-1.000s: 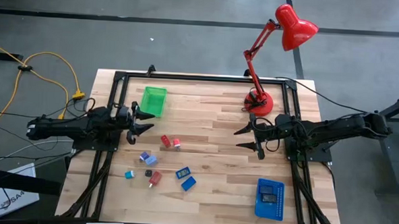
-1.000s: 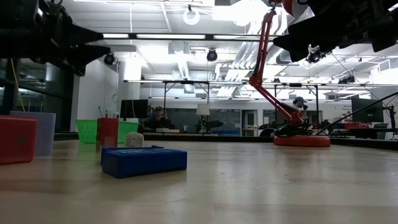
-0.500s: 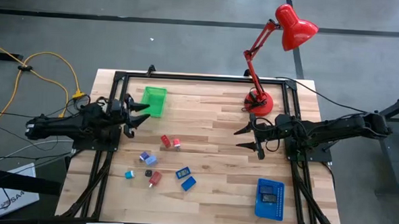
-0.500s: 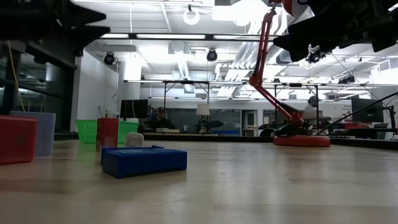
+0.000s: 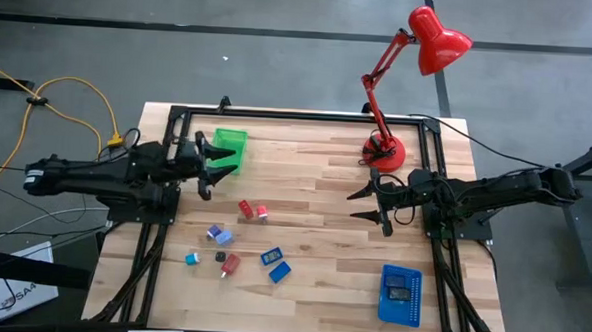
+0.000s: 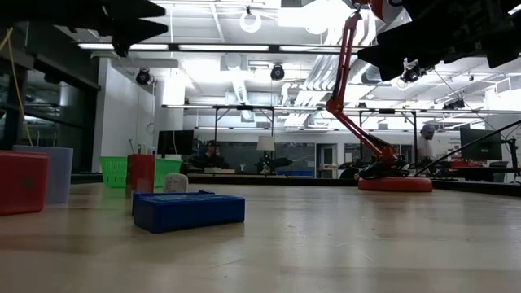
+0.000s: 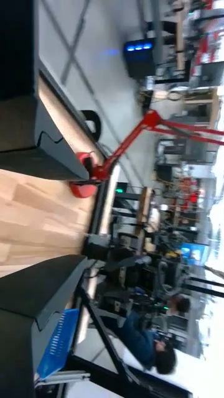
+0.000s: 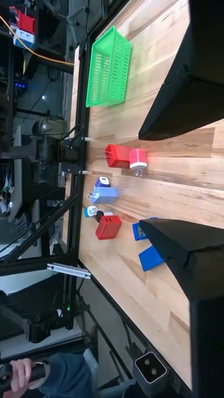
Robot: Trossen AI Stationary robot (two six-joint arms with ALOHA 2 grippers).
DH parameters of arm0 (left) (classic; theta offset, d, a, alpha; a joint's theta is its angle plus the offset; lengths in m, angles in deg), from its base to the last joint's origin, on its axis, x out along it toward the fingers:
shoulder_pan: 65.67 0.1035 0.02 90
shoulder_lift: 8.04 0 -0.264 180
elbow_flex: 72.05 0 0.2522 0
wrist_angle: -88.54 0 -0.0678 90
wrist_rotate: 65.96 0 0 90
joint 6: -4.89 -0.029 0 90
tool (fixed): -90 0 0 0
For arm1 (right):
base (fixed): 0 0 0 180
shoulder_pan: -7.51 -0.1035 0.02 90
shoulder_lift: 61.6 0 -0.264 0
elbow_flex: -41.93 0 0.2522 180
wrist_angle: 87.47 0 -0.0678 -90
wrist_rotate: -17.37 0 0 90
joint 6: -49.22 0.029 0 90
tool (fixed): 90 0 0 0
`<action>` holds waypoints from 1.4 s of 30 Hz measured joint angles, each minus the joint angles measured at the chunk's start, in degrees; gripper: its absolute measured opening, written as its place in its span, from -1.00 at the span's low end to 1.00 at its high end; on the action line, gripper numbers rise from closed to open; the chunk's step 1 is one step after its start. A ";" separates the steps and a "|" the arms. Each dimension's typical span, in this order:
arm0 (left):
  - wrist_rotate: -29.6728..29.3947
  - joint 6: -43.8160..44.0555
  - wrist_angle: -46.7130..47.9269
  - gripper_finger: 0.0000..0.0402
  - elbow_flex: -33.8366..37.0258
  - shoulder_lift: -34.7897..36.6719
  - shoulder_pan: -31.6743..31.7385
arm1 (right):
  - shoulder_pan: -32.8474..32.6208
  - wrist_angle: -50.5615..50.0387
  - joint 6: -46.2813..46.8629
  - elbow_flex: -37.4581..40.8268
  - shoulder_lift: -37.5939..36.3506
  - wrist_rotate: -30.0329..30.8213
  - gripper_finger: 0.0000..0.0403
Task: Pick & Place Office items
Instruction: Put the top blue digital timer into the blue bin
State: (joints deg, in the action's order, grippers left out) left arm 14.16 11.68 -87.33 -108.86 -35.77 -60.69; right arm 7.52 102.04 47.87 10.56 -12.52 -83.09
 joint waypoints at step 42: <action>-6.28 9.62 38.02 -0.01 -33.02 -35.35 -8.43 | -0.02 -0.01 0.00 0.00 0.00 0.00 0.01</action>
State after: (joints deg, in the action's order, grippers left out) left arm 7.88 21.30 -49.31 -141.88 -71.13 -69.12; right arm 7.50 102.03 47.87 10.56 -12.52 -83.09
